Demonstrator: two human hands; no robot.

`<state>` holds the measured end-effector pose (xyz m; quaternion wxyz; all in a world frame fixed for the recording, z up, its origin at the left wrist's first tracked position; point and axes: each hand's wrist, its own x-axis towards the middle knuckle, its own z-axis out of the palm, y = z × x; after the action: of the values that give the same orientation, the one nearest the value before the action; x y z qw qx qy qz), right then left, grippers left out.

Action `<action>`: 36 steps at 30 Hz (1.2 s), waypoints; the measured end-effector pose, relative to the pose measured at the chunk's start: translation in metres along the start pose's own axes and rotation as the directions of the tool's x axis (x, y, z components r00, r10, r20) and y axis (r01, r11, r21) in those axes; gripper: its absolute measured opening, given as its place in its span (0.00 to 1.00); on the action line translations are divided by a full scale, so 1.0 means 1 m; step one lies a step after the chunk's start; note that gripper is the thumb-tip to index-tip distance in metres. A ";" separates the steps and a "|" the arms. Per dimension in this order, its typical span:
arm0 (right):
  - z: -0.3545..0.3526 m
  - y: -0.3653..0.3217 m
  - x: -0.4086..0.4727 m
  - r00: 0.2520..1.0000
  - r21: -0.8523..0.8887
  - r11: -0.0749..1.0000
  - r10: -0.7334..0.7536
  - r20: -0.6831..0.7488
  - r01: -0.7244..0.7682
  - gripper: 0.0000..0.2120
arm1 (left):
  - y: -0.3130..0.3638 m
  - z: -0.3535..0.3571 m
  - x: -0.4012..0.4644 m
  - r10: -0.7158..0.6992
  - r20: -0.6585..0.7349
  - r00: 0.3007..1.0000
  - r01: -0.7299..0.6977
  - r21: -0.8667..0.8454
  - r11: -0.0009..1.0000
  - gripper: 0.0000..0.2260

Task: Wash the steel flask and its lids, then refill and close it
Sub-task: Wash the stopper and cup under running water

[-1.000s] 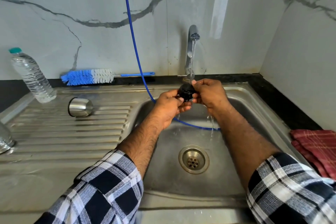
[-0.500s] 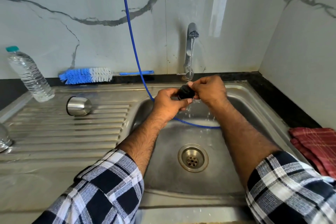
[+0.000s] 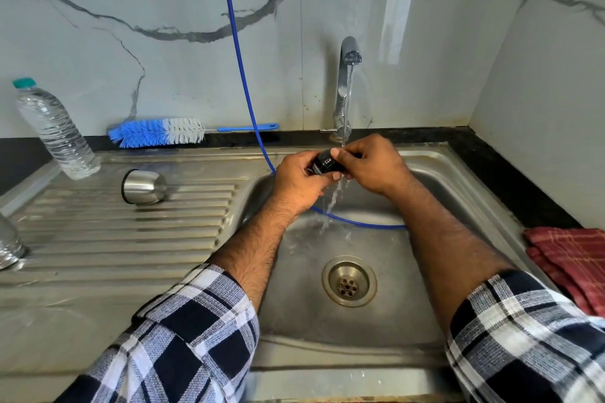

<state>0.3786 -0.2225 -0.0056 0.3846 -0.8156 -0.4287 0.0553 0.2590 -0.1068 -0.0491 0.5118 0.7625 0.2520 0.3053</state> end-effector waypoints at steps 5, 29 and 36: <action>0.007 -0.005 -0.001 0.999 -0.081 0.997 -0.017 -0.030 0.015 0.19 | -0.001 0.001 0.001 -0.003 -0.017 1.000 0.003 0.030 1.000 0.17; -0.001 0.001 -0.006 0.959 0.020 0.996 0.088 -0.271 -0.086 0.10 | -0.003 0.023 0.000 -0.036 -0.018 0.999 0.036 0.001 0.999 0.23; 0.001 0.003 -0.004 0.957 0.010 0.996 0.093 -0.276 -0.093 0.11 | -0.004 0.026 0.001 -0.063 -0.014 0.998 0.063 0.004 0.998 0.24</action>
<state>0.3774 -0.2259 -0.0092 0.4365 -0.8351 -0.3321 -0.0415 0.2779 -0.1212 -0.0598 0.5177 0.7531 0.2804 0.2938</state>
